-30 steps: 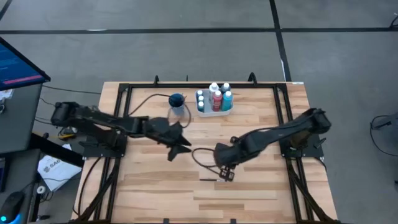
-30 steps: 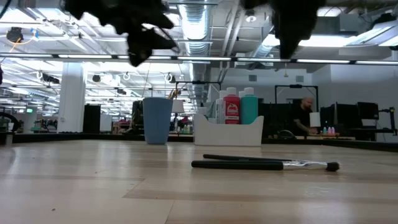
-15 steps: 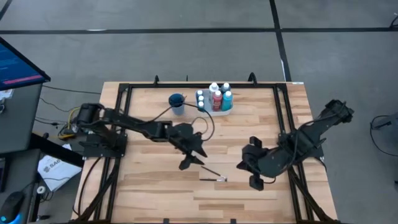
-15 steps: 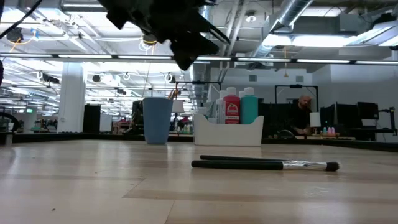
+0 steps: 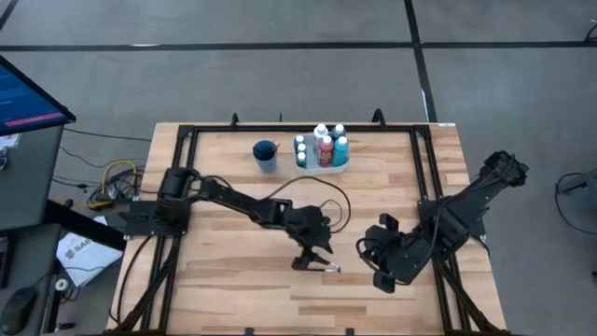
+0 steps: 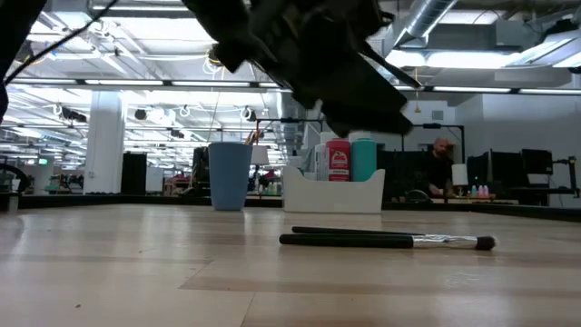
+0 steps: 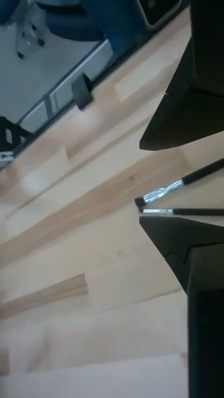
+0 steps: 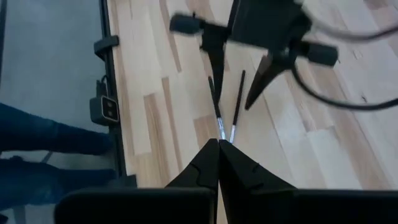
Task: Pick & Place Paint Supplies
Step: Put the silver and black paint brush into the blue cup
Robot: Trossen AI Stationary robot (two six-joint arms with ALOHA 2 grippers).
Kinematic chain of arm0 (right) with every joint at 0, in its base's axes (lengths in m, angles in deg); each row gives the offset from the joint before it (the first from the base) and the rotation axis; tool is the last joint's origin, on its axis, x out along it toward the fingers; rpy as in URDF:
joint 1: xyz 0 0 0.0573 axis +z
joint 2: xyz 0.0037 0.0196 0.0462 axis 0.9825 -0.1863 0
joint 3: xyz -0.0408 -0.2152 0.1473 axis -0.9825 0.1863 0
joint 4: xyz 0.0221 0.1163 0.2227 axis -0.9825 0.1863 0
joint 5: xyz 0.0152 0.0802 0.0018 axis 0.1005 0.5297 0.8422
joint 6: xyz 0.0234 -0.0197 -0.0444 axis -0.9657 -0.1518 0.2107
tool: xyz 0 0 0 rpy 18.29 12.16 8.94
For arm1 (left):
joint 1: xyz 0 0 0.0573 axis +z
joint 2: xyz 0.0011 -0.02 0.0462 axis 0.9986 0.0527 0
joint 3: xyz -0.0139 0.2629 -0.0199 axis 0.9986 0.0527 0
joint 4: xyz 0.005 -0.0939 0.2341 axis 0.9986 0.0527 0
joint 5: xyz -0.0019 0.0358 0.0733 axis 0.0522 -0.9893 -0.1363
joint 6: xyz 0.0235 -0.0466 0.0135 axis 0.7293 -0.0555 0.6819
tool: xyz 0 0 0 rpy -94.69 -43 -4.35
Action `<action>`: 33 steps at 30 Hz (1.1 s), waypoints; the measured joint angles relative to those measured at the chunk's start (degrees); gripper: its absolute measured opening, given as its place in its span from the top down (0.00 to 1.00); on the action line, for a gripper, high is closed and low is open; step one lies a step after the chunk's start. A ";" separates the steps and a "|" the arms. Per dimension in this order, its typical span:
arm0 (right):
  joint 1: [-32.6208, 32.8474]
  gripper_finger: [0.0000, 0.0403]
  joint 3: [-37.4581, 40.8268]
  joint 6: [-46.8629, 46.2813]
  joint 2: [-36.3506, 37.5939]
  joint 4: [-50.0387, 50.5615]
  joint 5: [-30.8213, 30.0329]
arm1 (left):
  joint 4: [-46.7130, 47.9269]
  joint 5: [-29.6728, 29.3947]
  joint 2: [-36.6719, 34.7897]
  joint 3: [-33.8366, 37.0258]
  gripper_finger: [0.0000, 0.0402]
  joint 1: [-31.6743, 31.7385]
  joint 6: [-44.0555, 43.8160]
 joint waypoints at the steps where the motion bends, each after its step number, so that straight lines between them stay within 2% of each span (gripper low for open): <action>1: 0.52 1.00 0.14 -0.69 0.02 -0.34 -0.62 | 0.03 -0.25 1.10 -0.79 0.56 -0.16 0.02; 7: 2.54 1.00 0.73 -4.09 0.08 -0.50 -4.67 | -0.59 -0.81 5.95 -3.59 0.58 -0.77 0.16; 12: 3.69 1.00 0.73 -6.00 0.07 -0.37 -6.48 | -1.14 -4.89 8.99 -3.89 0.58 -0.84 1.51; 16: 3.81 1.00 0.73 -7.19 0.07 -0.31 -7.45 | -1.23 -7.47 9.21 -3.82 0.59 -0.84 1.95; 23: 3.84 1.00 0.73 -7.63 0.07 0.51 -8.05 | -2.28 -7.07 9.58 -3.83 0.59 -2.26 4.42; 33: 4.06 1.00 0.73 -8.27 0.07 1.09 -9.71 | -2.76 -9.60 10.08 -3.80 0.60 -1.95 5.80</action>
